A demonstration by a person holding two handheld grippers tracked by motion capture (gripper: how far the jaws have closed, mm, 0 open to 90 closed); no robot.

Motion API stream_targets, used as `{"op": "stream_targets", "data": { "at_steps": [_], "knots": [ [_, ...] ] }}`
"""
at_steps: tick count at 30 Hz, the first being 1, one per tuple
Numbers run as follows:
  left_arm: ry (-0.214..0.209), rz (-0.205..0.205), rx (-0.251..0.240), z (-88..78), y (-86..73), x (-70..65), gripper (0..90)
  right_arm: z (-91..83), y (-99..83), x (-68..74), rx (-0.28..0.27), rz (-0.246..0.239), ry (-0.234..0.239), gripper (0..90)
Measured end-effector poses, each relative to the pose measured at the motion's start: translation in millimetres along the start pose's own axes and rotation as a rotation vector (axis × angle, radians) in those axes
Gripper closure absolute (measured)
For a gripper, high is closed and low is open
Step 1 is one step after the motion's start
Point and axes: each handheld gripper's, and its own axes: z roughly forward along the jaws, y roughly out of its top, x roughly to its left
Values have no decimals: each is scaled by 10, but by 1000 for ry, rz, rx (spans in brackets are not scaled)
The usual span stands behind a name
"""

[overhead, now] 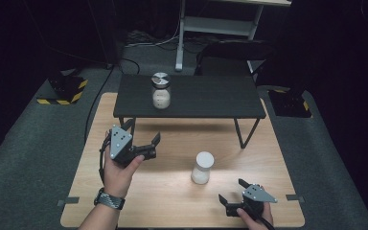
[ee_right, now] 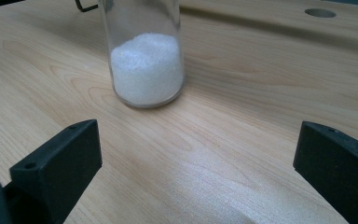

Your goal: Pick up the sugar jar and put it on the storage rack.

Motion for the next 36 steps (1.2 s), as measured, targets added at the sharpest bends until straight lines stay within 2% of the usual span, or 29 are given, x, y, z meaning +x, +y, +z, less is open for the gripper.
{"op": "stream_targets", "data": {
  "at_steps": [12,17,18,24,36],
  "knots": [
    [-25,-23,20,-169,-280,30,2,1,2,5,1,0,-3,5],
    [-39,-37,30,-247,-443,28,2,2,5,11,3,-5,-4,5],
    [-43,-33,37,-278,-525,14,2,2,5,12,3,-6,-4,5],
    [-50,-49,49,-324,-630,5,2,3,6,14,3,-6,-5,5],
    [-61,-56,123,-458,-874,-28,2,7,14,22,8,-11,-7,6]
  ]
}}
